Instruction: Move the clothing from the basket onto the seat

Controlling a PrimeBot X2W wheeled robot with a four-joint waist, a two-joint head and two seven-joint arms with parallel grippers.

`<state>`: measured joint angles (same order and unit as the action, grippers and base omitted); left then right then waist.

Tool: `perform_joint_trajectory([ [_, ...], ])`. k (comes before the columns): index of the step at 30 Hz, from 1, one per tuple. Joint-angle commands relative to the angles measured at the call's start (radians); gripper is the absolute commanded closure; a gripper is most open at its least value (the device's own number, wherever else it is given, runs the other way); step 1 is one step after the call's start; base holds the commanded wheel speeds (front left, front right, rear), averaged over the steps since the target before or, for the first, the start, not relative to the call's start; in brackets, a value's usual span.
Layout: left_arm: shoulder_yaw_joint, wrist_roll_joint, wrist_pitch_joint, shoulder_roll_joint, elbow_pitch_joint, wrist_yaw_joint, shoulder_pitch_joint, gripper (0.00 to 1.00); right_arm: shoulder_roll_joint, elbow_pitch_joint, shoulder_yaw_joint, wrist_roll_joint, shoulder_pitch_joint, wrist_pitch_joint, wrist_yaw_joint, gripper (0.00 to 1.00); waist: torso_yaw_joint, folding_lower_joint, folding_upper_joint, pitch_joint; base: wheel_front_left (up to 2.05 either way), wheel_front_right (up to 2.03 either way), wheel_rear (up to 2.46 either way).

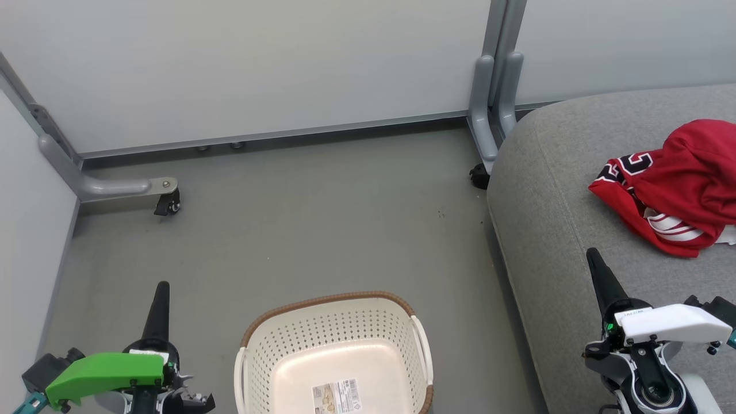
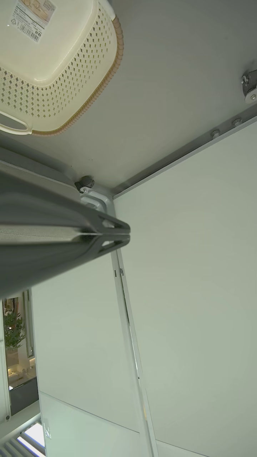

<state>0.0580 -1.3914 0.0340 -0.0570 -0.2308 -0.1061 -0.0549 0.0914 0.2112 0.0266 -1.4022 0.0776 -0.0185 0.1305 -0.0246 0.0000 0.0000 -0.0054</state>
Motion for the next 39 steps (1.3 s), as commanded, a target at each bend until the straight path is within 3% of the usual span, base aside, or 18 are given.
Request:
perform_joint_trajectory([
  [1,0.005,-0.023,0.007,-0.009,0.002,-0.009,-0.026,1.00,0.000,0.000,0.008,-0.022,0.019,-0.007,0.001,1.00,0.001,0.0000,0.0000,0.000,0.00,0.00,0.00],
  [39,0.047,-0.235,0.073,-0.005,-0.015,-0.028,-0.059,1.00,-0.023,0.034,0.064,-0.233,0.031,-0.078,0.000,1.00,0.025,0.0000,0.0000,0.009,0.00,0.00,0.00],
])
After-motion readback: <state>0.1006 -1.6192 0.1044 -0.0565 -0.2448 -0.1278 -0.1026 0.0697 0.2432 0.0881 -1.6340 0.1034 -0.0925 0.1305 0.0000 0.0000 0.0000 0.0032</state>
